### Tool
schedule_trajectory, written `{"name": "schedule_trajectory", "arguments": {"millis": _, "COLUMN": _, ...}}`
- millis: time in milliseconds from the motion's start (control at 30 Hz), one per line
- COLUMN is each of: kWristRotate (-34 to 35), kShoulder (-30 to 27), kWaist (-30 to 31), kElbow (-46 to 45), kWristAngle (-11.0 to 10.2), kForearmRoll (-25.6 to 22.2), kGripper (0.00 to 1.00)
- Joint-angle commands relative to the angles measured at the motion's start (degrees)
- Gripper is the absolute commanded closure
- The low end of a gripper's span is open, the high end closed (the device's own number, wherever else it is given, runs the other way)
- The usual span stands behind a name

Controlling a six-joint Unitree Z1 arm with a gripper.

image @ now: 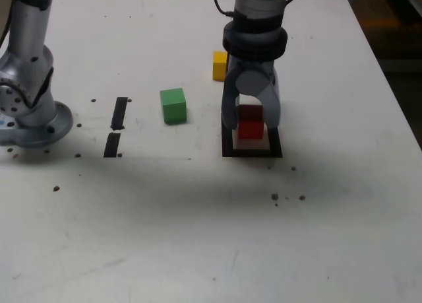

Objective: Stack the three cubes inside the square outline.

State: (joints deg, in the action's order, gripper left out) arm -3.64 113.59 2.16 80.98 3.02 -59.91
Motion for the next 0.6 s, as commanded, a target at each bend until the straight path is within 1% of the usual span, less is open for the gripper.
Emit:
{"name": "schedule_trajectory", "arguments": {"millis": 0, "kWristRotate": 0.1, "kShoulder": 0.2, "kWaist": -0.2, "kElbow": -0.2, "kWristAngle": -0.5, "kForearmRoll": 0.3, "kGripper": 0.76}}
{"name": "schedule_trajectory", "arguments": {"millis": 100, "kWristRotate": 0.2, "kShoulder": 0.3, "kWaist": -0.4, "kElbow": -0.3, "kWristAngle": -1.2, "kForearmRoll": 0.6, "kGripper": 0.76}}
{"name": "schedule_trajectory", "arguments": {"millis": 200, "kWristRotate": 0.3, "kShoulder": 0.3, "kWaist": -0.7, "kElbow": -0.5, "kWristAngle": -1.7, "kForearmRoll": 0.7, "kGripper": 0.72}}
{"name": "schedule_trajectory", "arguments": {"millis": 367, "kWristRotate": 0.3, "kShoulder": 0.3, "kWaist": -0.9, "kElbow": -0.9, "kWristAngle": -2.1, "kForearmRoll": 0.8, "kGripper": 0.63}}
{"name": "schedule_trajectory", "arguments": {"millis": 567, "kWristRotate": 0.5, "kShoulder": 0.4, "kWaist": -0.9, "kElbow": -1.6, "kWristAngle": -2.1, "kForearmRoll": 0.9, "kGripper": 0.49}}
